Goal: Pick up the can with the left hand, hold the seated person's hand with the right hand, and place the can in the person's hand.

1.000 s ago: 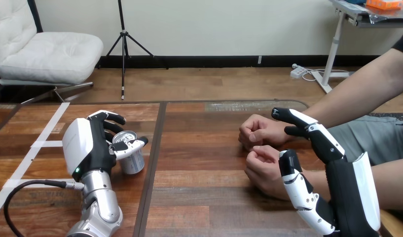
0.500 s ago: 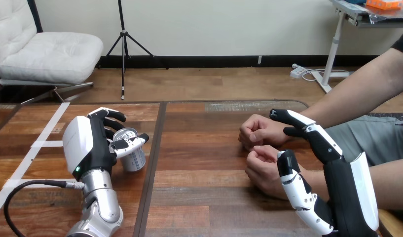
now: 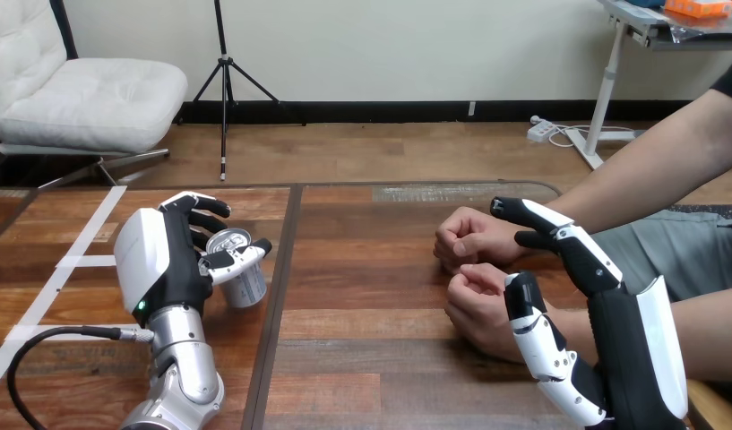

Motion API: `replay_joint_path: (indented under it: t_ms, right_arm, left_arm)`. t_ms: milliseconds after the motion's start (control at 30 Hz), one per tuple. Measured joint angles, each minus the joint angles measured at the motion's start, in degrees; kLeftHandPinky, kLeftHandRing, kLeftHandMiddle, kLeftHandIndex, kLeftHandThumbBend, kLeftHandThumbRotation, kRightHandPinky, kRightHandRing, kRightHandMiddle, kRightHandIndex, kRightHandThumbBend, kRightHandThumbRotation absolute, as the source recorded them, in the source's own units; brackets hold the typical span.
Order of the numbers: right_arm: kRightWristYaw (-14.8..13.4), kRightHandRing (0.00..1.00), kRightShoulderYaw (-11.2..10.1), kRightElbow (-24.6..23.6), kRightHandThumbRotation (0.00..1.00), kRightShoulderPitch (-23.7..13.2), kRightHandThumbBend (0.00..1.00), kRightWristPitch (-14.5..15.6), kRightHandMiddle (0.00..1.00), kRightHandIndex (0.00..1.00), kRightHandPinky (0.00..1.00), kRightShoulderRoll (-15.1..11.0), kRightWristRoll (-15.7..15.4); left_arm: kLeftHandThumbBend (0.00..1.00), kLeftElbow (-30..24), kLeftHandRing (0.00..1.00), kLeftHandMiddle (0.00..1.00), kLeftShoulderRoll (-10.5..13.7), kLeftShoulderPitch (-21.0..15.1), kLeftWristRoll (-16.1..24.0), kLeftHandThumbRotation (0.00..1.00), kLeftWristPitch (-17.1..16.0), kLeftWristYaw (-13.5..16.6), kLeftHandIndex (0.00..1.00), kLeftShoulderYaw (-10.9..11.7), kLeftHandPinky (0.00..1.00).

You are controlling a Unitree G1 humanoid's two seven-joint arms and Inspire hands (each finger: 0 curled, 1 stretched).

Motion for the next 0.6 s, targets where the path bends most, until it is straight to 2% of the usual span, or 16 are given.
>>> replay_joint_path:
  t_ms: [600]
  right_arm:
    - [-0.09, 0.83, -0.01, 0.00, 0.71, -0.01, 0.34, 0.00, 0.81, 0.79, 0.75, -0.02, -0.14]
  left_arm:
    - [0.69, -1.52, 0.44, 0.51, -0.01, 0.50, 0.28, 0.00, -3.84, 0.95, 0.53, -0.04, 0.39]
